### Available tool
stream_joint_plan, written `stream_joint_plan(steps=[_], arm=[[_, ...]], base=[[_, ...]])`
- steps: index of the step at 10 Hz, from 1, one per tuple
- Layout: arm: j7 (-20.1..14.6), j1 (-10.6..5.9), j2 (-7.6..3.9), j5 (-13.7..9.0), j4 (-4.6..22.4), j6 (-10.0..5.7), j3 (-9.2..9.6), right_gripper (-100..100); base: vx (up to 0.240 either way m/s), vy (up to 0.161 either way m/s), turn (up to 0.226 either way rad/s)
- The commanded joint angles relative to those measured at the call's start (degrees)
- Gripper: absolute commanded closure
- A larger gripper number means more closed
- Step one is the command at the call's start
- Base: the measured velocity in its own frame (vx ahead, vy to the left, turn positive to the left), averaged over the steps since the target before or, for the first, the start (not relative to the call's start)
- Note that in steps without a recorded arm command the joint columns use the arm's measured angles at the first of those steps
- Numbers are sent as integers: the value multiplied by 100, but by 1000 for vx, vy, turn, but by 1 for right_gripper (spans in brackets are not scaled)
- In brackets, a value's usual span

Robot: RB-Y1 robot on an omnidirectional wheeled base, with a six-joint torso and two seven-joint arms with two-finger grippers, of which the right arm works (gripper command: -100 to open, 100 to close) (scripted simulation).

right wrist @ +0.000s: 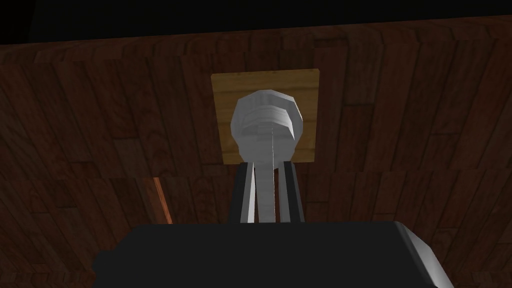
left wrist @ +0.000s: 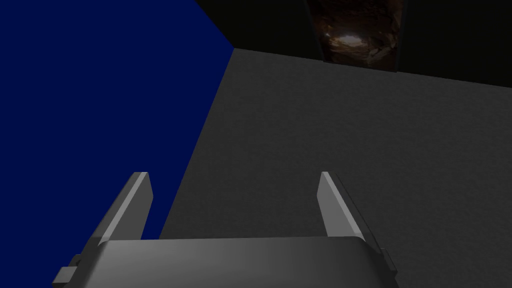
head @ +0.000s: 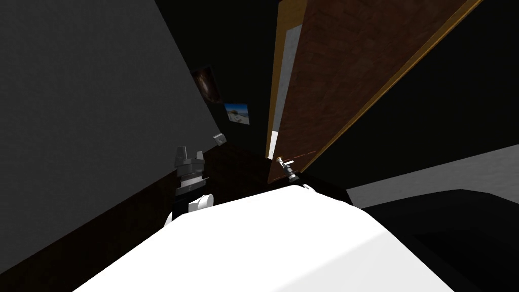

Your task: Pull the door open

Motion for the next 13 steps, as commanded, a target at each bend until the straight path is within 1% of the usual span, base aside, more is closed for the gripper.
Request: stream_joint_plan(steps=[1, 3, 4, 5, 6, 7, 8, 9, 10, 11, 13], arm=[[0, 0, 0, 0, 0, 0, 0, 100], [-67, -3, -54, -35, 176, -163, -11, 100], [-122, 5, -116, -74, 309, -291, -33, 100], [-142, 8, -138, -89, 358, -338, -41, 100], [-207, 18, -210, -135, 514, -489, -67, 100], [-229, 21, -235, -151, 567, -540, -76, 100], [-229, 21, -235, -151, 567, -540, -76, 100], [-274, 28, -284, -183, 674, -643, -94, 100], [-317, 34, -332, -214, 777, -742, -111, 100], [-337, 37, -354, -229, 826, -790, -120, 100], [-408, 47, -434, -280, 997, -955, -148, 100]], base=[[-31, -62, 56], [-111, -2, 233], [-188, -32, 309], [-164, -22, 214], [-211, -23, 294], [-218, -58, 196], [-113, -56, 32], [-97, -35, 141], [-155, -61, 284], [-177, -73, 206], [-175, -72, 203]])
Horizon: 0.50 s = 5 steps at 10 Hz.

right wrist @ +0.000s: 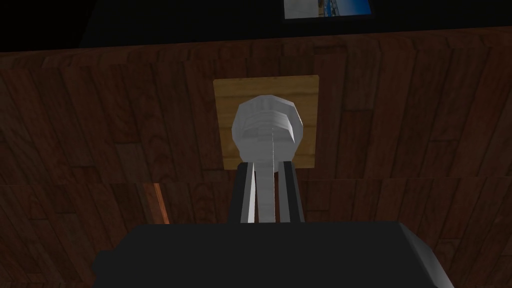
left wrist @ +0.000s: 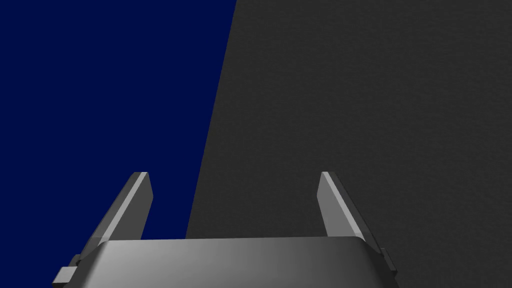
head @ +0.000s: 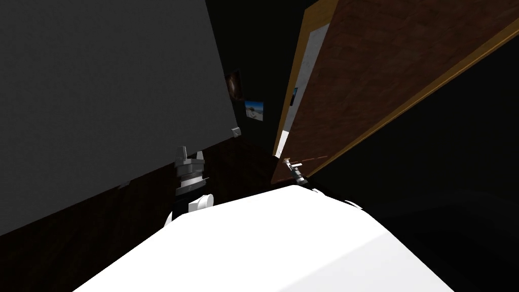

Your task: Pull the door open

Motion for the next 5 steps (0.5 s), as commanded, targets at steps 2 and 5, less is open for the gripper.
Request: stream_joint_plan(steps=[2, 5], arm=[[-63, -17, -78, -46, 181, -121, -38, 100], [-85, 99, -72, -44, 270, -353, 65, 100]], base=[[-140, -53, 108], [-113, -42, 129]])
